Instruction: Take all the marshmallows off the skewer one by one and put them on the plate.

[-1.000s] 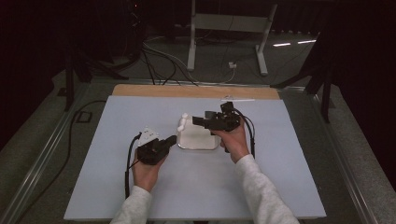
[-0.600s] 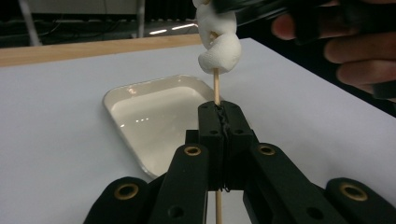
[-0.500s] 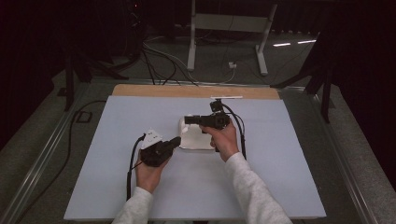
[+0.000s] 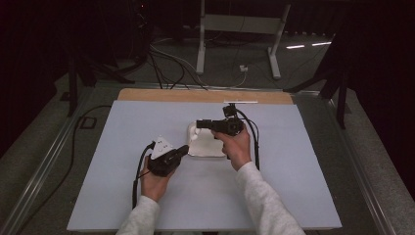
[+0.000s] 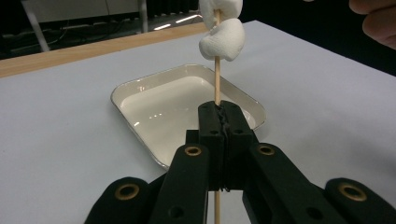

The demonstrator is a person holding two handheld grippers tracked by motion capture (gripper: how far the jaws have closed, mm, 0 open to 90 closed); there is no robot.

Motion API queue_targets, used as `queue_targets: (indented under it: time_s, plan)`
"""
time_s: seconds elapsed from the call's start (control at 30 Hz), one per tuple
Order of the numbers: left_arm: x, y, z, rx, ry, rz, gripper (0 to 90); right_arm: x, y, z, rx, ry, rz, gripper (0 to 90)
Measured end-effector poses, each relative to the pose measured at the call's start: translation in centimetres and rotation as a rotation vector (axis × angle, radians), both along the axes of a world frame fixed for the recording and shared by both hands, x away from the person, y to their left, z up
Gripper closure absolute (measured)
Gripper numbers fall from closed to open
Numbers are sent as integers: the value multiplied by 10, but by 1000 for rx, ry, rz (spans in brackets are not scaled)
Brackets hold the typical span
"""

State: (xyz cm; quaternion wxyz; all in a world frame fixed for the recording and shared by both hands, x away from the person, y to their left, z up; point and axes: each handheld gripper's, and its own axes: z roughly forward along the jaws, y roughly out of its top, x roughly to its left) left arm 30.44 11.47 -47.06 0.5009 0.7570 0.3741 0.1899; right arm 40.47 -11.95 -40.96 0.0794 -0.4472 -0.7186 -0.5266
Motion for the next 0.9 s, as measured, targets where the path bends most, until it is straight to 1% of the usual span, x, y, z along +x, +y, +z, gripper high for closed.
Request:
queue_targets:
  time_s: [0.07,0.13,0.23,0.27,0.33,0.57,0.8,0.9]
  plan:
    - [-1,1,1,2,-8,-3,900,-1,0,1,5,-2,-5,757]
    - [-1,0,3,17,-23,0,900,-1,-1,3,24,-2,-19,763]
    - [-2,1,3,38,-32,2,900,-1,-2,3,34,0,-25,765]
    - [-1,1,2,37,-27,-3,900,-1,-2,3,40,4,-27,765]
    - [-2,1,2,48,-35,2,900,-1,-2,3,44,6,-29,765]
    - [-1,2,0,60,-39,-2,900,0,-5,2,72,6,-36,769]
    - [-1,2,0,75,-43,-2,900,-1,-7,2,76,0,-54,774]
    - [-1,3,0,90,-48,-1,900,0,-7,2,81,2,-56,778]
